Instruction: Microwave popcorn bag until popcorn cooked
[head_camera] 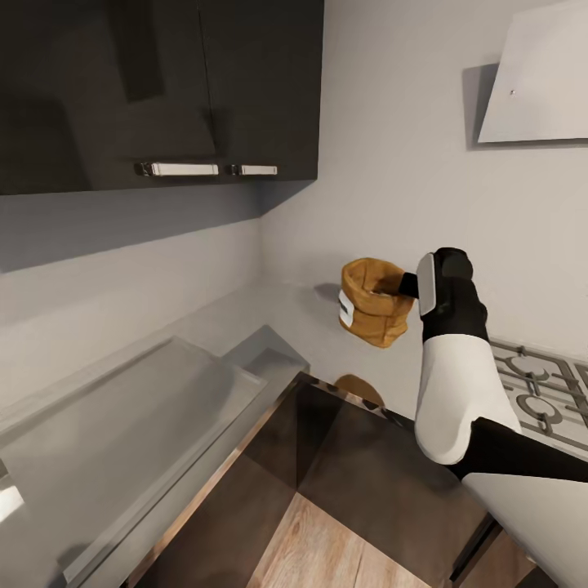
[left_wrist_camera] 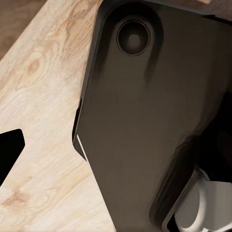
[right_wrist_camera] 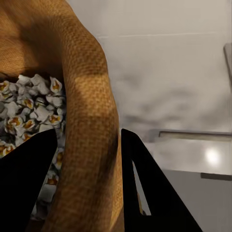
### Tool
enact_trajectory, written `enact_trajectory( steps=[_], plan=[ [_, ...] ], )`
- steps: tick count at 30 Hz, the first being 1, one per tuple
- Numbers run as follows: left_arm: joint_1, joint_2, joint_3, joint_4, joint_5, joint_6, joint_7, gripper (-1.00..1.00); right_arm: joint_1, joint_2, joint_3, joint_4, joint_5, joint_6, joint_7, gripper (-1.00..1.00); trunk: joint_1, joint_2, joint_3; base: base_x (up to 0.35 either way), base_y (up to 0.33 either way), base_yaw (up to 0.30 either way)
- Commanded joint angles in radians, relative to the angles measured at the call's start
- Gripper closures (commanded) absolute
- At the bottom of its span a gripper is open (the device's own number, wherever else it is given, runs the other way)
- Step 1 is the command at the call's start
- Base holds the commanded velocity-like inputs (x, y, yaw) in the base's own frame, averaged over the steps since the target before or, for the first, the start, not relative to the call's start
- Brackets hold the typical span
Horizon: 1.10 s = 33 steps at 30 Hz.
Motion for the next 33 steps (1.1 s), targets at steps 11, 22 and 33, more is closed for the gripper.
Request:
enact_trajectory(
  steps=[11, 22, 33],
  plan=[
    [0.000, 0.000, 0.005, 0.001, 0.004, -0.038, 0.002, -1.00, -0.001, 0.003, -0.005, -0.001, 0.015, 0.005, 0.004, 1.00, 0.000, -0.001, -0.001, -0.256, 0.000, 0.000],
    [0.000, -0.002, 0.003, 0.002, -0.002, -0.044, 0.002, -1.00, 0.023, -0.001, -0.007, -0.001, 0.022, 0.005, 0.003, 1.00, 0.000, -0.001, -0.001, -0.348, 0.000, 0.000],
    [0.000, -0.006, 0.000, 0.000, -0.003, -0.046, 0.002, -1.00, 0.081, -0.011, -0.007, -0.001, 0.018, 0.005, 0.005, 1.00, 0.000, -0.001, -0.001, -0.348, 0.000, 0.000]
  ],
)
